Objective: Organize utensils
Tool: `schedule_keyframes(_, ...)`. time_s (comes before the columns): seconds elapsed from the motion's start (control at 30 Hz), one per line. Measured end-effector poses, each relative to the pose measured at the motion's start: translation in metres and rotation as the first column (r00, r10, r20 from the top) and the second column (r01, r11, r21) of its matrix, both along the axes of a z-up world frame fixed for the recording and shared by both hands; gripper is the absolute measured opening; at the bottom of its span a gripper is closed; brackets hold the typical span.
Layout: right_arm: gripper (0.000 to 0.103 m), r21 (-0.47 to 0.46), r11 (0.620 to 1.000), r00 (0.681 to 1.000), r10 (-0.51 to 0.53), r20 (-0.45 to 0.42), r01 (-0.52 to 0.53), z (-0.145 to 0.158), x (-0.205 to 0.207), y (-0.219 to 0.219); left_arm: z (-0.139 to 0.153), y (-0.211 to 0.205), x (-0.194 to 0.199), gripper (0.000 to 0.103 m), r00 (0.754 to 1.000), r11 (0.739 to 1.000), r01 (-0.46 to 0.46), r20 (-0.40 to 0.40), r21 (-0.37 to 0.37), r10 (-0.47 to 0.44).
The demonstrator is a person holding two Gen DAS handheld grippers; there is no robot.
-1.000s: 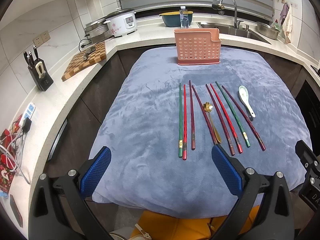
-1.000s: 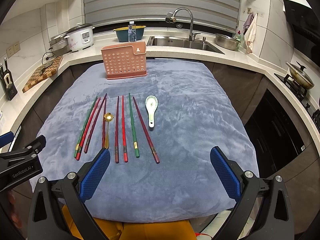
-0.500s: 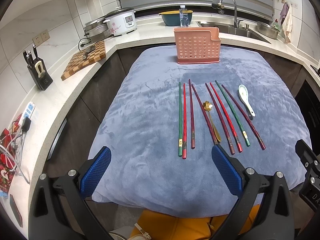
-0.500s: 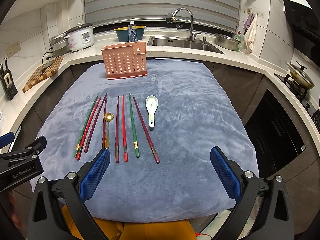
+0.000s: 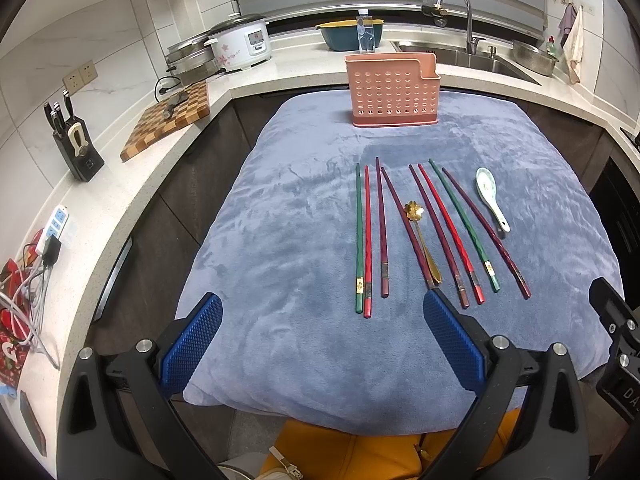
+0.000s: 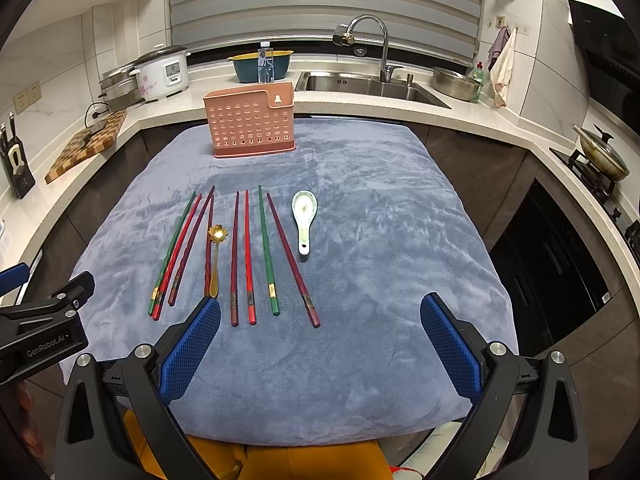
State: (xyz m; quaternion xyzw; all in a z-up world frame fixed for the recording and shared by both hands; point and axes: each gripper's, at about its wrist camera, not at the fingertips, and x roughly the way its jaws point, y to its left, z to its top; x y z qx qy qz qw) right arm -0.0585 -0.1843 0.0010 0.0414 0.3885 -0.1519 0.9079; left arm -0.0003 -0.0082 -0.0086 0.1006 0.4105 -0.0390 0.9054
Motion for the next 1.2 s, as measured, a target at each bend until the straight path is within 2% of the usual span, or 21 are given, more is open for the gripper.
schedule_keyframes(0.8, 0.096, 0.007, 1.0, 1.0, -0.002, -0.005, 0.002, -0.005, 0.003, -0.002, -0.011, -0.011, -0.003, 0.096, 1.0, 1.0, 0.006, -0.013, 0.006, -0.006)
schedule_keyframes(1.07, 0.096, 0.02, 1.0, 1.0, -0.02, -0.023, 0.02, -0.013, 0.007, -0.011, -0.017, 0.0, 0.01, 0.096, 0.998, 1.0, -0.014, -0.061, -0.026, 0.012)
schedule_keyframes(1.2, 0.096, 0.021, 0.999, 0.999, -0.028, -0.04, 0.029, -0.02, 0.013, -0.016, -0.026, 0.008, 0.026, 0.096, 0.993, 0.998, -0.019, -0.116, -0.063, 0.011)
